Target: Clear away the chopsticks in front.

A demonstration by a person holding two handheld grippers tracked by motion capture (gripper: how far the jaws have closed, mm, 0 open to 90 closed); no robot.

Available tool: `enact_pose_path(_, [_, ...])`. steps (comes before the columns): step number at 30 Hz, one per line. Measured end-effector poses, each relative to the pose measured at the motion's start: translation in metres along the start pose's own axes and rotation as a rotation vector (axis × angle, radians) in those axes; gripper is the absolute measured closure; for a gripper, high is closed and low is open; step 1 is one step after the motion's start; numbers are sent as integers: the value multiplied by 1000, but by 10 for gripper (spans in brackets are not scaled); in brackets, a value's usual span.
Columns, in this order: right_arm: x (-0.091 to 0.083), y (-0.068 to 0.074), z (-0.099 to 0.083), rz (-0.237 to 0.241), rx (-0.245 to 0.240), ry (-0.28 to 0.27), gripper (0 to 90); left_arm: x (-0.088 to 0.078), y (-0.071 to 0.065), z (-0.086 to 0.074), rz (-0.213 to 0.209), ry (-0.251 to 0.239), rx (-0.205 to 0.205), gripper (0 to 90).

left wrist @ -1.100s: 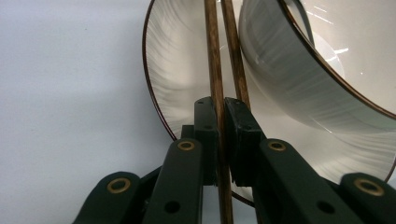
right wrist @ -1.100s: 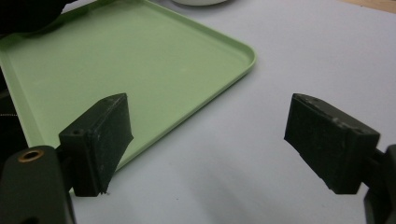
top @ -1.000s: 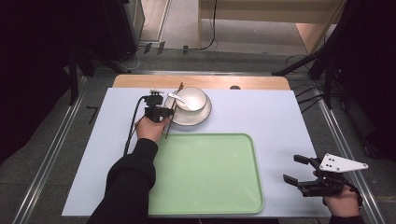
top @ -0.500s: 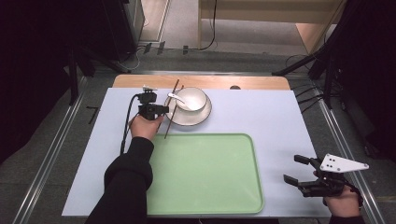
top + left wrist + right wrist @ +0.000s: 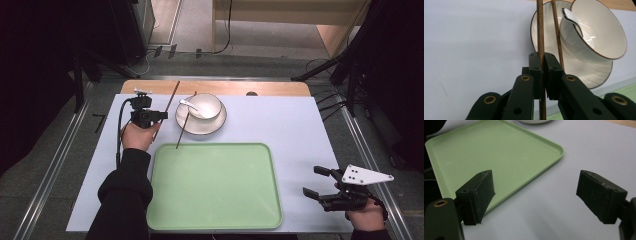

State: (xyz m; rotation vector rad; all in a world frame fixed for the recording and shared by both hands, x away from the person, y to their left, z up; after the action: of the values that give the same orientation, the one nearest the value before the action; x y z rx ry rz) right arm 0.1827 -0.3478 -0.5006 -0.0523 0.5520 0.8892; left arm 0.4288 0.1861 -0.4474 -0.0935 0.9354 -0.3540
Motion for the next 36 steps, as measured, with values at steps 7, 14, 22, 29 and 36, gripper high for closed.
enact_pose_path(7, [3,-1,3,16,-11,-5,151,-28,-8,-11,-18,-6,32,863])
enact_pose_path(14, [8,-1,6,35,-24,1,151,-47,-19,-22,-68,-18,44,862])
enact_pose_path(22, [11,-2,8,41,-30,-1,151,-62,-35,-40,-98,-31,80,862])
enact_pose_path(29, [13,-2,10,47,-37,-3,151,-65,-50,-64,-121,-21,158,861])
enact_pose_path(36, [14,-3,11,51,-39,-4,151,-67,-57,-84,-157,-1,166,861])
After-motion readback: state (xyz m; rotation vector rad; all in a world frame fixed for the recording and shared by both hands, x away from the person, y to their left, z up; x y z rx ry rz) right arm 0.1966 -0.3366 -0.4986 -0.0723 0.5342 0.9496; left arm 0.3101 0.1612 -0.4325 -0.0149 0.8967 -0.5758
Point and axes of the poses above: each handheld gripper's, and its own axes: x roughly forward along the jaws, z roughly out of its top, y roughly to its left, the point moved 1 cm from there along x, roughly forward along the jaws, and after that the axes turned 5 degrees about z, right-handed, at the moved point
